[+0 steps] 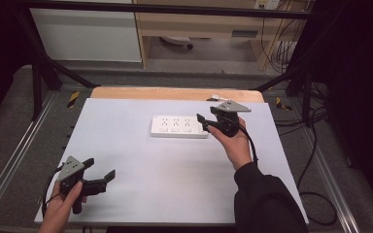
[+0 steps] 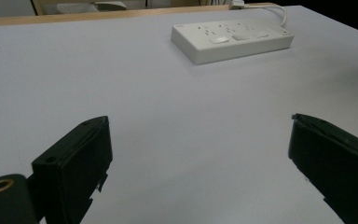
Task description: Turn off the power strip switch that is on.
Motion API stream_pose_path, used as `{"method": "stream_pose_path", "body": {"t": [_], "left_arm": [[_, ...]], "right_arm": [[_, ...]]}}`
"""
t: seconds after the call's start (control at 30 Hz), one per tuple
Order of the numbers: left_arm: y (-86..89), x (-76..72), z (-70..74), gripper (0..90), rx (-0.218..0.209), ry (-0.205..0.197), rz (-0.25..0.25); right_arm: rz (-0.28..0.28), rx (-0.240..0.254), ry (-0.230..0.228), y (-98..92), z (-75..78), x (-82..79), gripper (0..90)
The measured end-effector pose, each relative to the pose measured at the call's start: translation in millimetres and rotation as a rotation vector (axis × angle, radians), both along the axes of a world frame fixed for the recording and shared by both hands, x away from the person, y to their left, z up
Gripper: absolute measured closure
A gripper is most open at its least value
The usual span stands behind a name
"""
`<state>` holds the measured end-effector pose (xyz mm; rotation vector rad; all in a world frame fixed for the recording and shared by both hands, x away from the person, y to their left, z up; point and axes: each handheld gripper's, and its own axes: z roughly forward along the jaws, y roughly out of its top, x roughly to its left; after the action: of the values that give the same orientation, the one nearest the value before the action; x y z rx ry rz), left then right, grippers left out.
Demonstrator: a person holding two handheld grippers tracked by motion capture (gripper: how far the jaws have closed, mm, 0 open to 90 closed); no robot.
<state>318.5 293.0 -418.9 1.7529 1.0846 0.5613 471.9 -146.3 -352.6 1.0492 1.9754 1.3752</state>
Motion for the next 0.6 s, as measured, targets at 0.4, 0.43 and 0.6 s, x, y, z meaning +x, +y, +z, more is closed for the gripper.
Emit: {"method": "stream_pose_path", "body": {"t": [0.4, 0.43, 0.6], "left_arm": [[-0.6, -0.2, 0.2, 6.1, -0.001, -0.002, -0.002], [-0.3, 0.0, 0.1, 6.1, 0.0, -0.002, -0.005], [-0.4, 0.1, 0.9, 6.1, -0.003, -0.005, -0.002]], "right_arm": [[0.045, -0.051, -0.05, 19.3, -14.7, 11.4, 81.3], [0.045, -0.051, -0.049, 20.5, -15.9, 12.5, 82.7], [0.054, -0.037, -0.039, 25.4, -21.5, 17.4, 88.6]]}}
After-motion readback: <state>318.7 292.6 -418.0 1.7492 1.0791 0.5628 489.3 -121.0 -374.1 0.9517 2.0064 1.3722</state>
